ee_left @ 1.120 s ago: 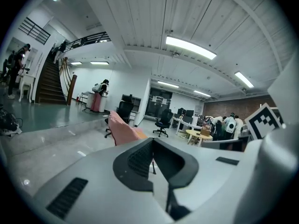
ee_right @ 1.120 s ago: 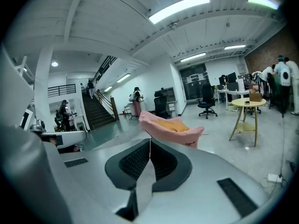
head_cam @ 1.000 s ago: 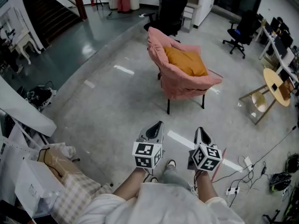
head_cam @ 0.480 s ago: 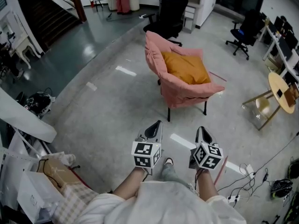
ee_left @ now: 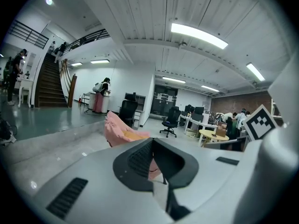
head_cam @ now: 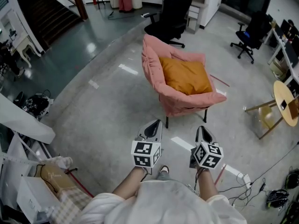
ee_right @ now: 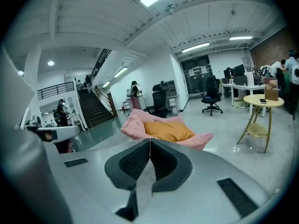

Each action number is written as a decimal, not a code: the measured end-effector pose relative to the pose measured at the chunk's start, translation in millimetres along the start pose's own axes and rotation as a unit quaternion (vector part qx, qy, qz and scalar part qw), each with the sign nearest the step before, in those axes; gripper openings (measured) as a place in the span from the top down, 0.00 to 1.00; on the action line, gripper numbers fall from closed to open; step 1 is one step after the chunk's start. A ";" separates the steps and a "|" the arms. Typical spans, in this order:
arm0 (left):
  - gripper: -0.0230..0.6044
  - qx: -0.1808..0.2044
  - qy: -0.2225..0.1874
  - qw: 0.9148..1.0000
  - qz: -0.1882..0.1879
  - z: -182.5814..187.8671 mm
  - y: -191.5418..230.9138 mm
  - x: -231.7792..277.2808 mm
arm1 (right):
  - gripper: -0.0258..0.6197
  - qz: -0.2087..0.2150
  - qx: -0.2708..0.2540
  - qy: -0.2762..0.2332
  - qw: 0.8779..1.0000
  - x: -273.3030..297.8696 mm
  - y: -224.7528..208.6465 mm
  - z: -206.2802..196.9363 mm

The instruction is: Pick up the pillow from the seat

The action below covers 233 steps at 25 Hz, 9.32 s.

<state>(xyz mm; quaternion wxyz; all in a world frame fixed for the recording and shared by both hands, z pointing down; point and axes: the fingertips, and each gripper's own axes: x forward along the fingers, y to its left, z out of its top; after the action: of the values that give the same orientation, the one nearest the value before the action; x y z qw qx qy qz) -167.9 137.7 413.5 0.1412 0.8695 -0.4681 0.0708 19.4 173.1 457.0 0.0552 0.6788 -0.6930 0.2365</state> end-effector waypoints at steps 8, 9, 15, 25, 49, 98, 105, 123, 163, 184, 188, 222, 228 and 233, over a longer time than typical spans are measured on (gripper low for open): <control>0.95 -0.002 0.006 1.000 0.006 10.8 -1.6 59.5 | 0.91 0.005 0.006 0.007 1.000 47.0 -35.1 22.6; 0.95 -0.002 0.007 1.000 0.007 12.7 -2.1 65.2 | 0.91 0.006 0.007 0.007 1.000 51.3 -39.5 25.5; 0.95 -0.003 0.013 1.000 0.013 16.7 -0.7 90.7 | 0.91 0.009 0.018 0.010 1.000 72.1 -56.7 34.7; 0.95 -0.004 0.024 1.000 0.005 19.5 3.0 128.0 | 0.91 0.000 0.035 0.026 0.999 97.2 -78.6 31.5; 0.95 -0.003 0.029 0.998 -0.049 102.6 89.4 371.9 | 0.91 -0.049 0.036 0.021 0.998 302.4 -126.2 139.0; 0.67 0.050 0.209 0.976 -0.045 2.0 206.2 582.9 | 0.90 0.057 0.038 0.200 0.977 481.5 -159.3 36.4; 0.56 0.089 0.252 0.963 0.026 -34.2 226.4 596.0 | 0.71 0.122 0.019 0.245 0.962 504.3 -149.9 -7.4; 0.45 0.030 0.384 0.916 0.107 -112.0 266.2 623.5 | 0.53 0.251 -0.049 0.318 0.913 550.4 -131.0 -78.9; 0.94 0.000 0.233 0.973 -0.003 38.5 146.0 620.6 | 0.91 0.142 -0.057 0.198 0.968 495.0 -165.6 50.0; 0.94 0.014 0.086 0.990 -0.107 196.4 45.2 557.4 | 0.91 0.026 -0.094 0.039 0.994 396.1 -174.2 184.8; 0.94 0.020 0.085 0.986 -0.141 196.3 17.9 541.9 | 0.91 -0.002 -0.090 0.032 0.995 364.5 -179.4 179.9; 0.94 0.027 0.154 0.971 -0.183 65.2 -208.9 375.6 | 0.91 -0.023 -0.027 0.066 0.997 96.8 -267.7 32.7; 0.94 0.024 0.160 0.969 -0.187 60.9 -205.2 367.8 | 0.91 -0.027 -0.018 0.072 0.997 91.6 -258.9 24.8; 0.94 0.020 0.168 0.967 -0.189 56.1 -202.8 361.5 | 0.91 -0.027 -0.015 0.076 0.997 87.3 -252.1 16.9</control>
<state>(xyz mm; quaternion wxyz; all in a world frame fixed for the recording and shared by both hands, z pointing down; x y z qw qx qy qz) 200.2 -60.9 416.1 0.2112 0.9203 -0.2637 0.1972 260.9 94.9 540.5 0.1246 0.6762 -0.6718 0.2755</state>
